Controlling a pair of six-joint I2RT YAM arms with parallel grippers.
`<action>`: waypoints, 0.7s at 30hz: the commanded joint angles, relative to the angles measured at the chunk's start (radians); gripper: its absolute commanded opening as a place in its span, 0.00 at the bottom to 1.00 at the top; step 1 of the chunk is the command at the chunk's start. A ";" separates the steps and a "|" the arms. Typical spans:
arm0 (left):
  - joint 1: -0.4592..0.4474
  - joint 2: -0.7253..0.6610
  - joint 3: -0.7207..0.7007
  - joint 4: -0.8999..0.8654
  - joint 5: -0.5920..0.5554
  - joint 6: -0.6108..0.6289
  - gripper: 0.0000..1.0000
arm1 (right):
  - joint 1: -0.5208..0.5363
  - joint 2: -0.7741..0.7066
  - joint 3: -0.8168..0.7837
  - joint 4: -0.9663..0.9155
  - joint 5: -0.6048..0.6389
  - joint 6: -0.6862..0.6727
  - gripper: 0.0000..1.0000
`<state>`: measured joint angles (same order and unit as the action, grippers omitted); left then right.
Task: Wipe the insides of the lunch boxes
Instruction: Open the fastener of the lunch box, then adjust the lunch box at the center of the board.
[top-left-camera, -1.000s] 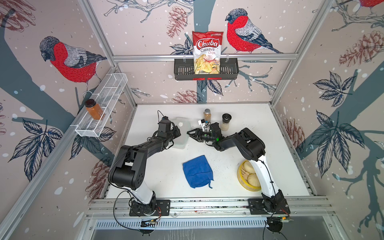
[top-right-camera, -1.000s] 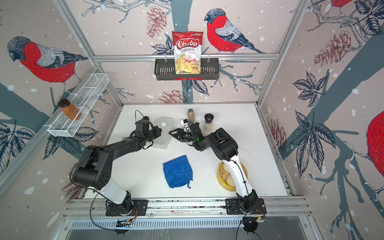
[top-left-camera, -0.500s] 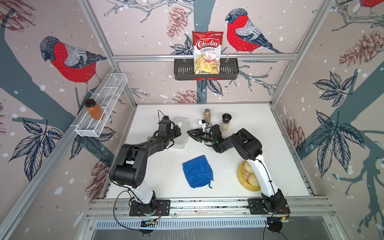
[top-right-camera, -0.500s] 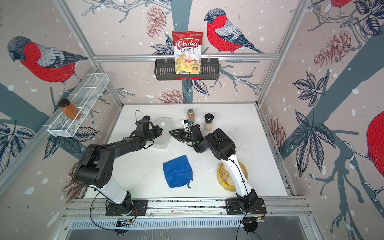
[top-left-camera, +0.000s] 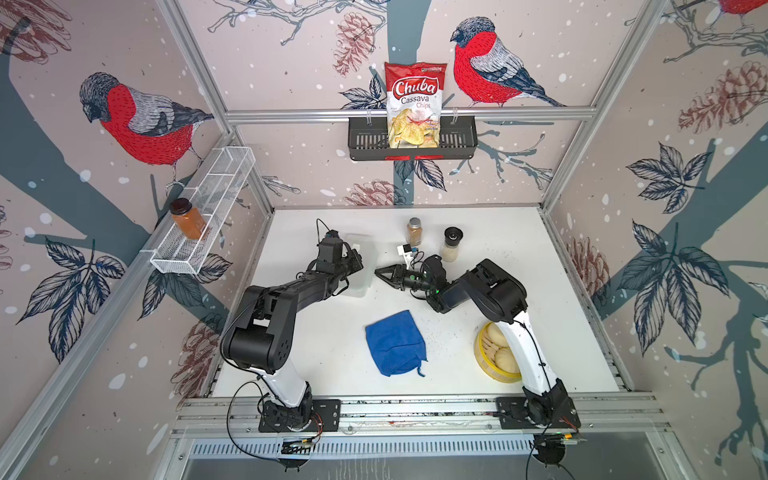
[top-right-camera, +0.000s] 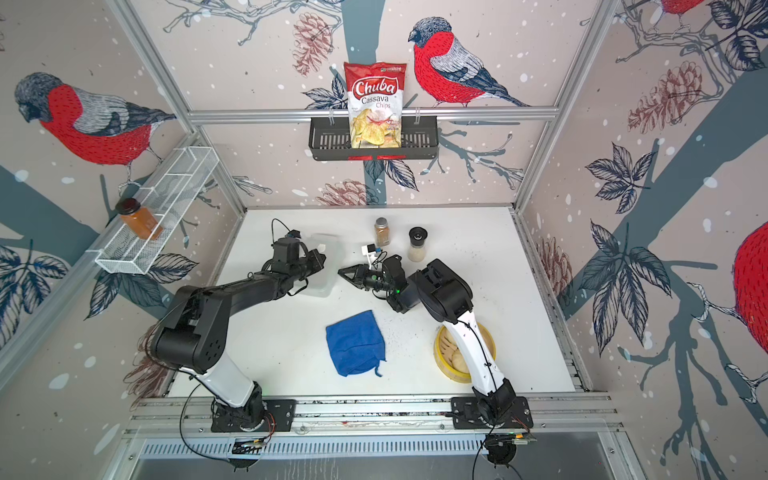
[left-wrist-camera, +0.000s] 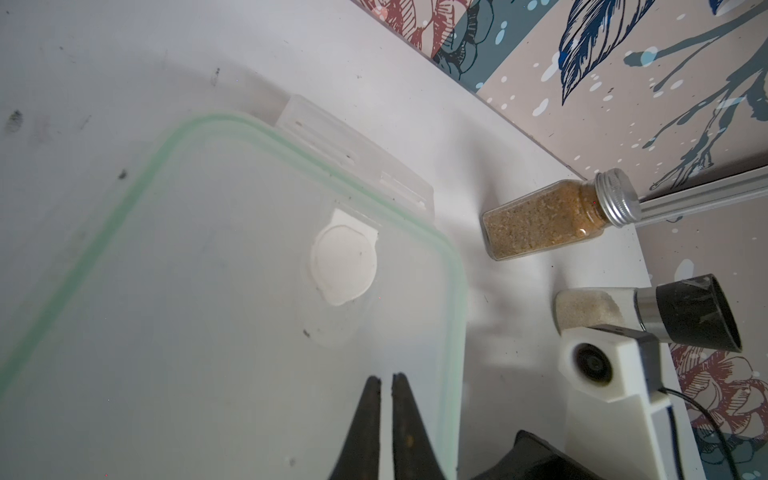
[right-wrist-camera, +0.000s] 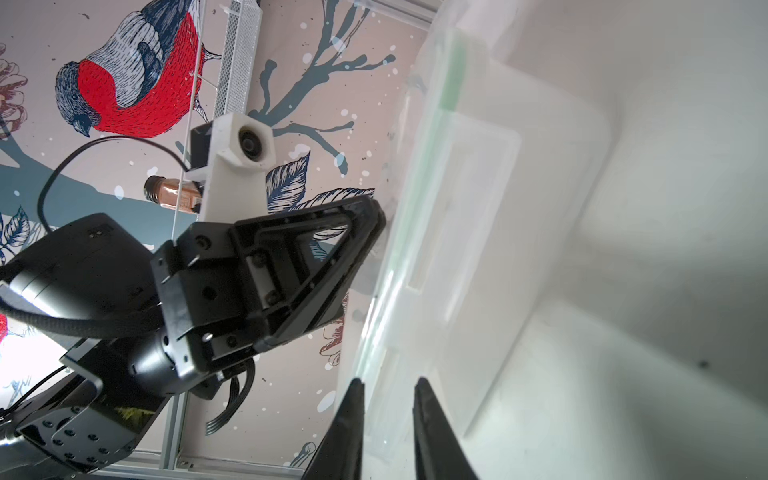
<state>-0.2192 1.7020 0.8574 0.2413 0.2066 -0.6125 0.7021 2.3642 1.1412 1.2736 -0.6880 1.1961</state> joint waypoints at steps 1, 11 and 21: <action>-0.003 0.000 0.041 -0.608 -0.025 0.015 0.12 | 0.008 -0.087 -0.045 -0.111 0.030 -0.136 0.21; 0.027 0.061 0.629 -0.753 -0.067 0.077 0.17 | 0.197 -0.341 -0.014 -0.845 0.328 -0.582 0.00; 0.093 0.530 1.160 -0.845 -0.069 0.083 0.16 | 0.367 -0.296 0.102 -1.054 0.451 -0.654 0.00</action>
<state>-0.1257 2.1551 1.9068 -0.5213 0.1379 -0.5499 1.0618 2.0430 1.2221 0.3054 -0.2901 0.5747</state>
